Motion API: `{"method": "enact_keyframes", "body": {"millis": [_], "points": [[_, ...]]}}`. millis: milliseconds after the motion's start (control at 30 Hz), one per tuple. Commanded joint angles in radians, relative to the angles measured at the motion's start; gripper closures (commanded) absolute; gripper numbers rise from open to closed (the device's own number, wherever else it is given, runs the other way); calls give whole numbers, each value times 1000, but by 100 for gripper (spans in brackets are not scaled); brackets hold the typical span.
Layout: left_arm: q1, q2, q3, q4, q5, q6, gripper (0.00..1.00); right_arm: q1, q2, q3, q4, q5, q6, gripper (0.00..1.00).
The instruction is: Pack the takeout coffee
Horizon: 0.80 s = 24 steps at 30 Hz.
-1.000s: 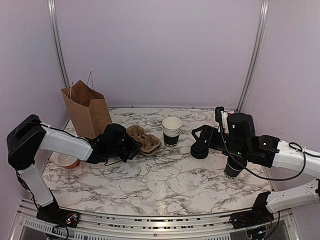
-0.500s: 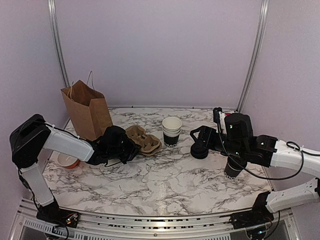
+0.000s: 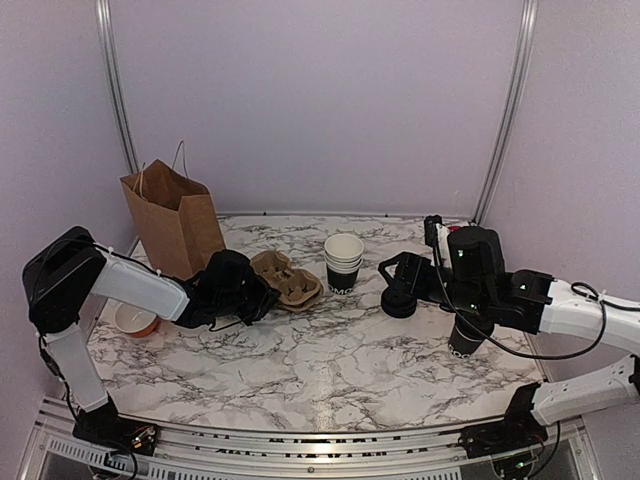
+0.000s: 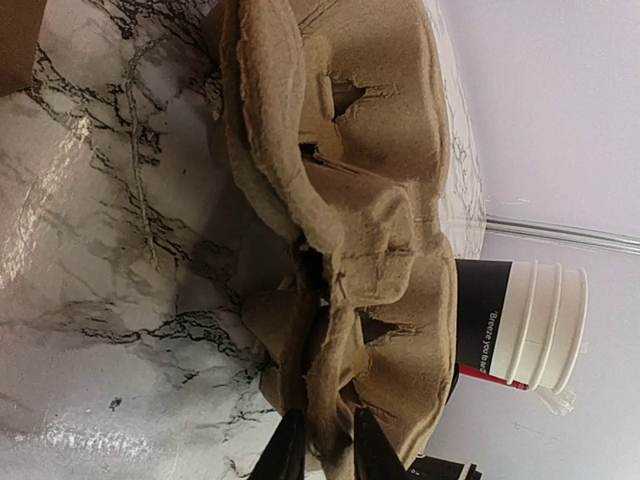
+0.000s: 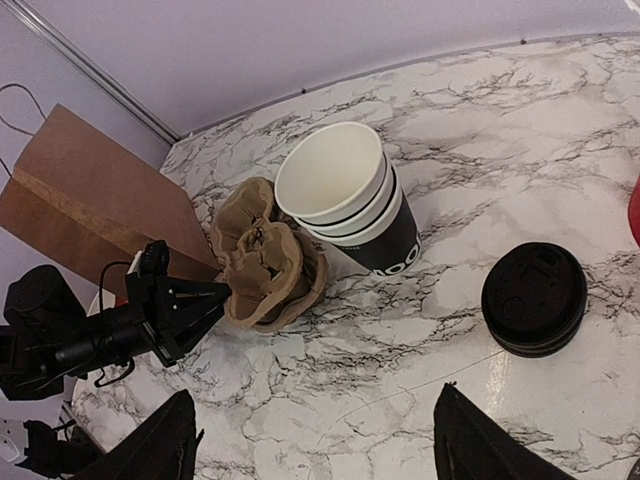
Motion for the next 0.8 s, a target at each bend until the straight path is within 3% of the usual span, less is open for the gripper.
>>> {"method": "enact_keyframes", "body": {"millis": [0, 300, 467, 767], "points": [[10, 23, 32, 22, 16, 6, 84, -5, 6, 36, 18, -7, 5, 21], [18, -3, 54, 21, 24, 64, 100, -5, 14, 38, 21, -10, 6, 21], [18, -56, 34, 16, 41, 124, 100, -6, 25, 43, 24, -14, 2, 21], [11, -211, 12, -90, 73, 367, 100, -5, 64, 55, 36, -27, -9, 21]]}}
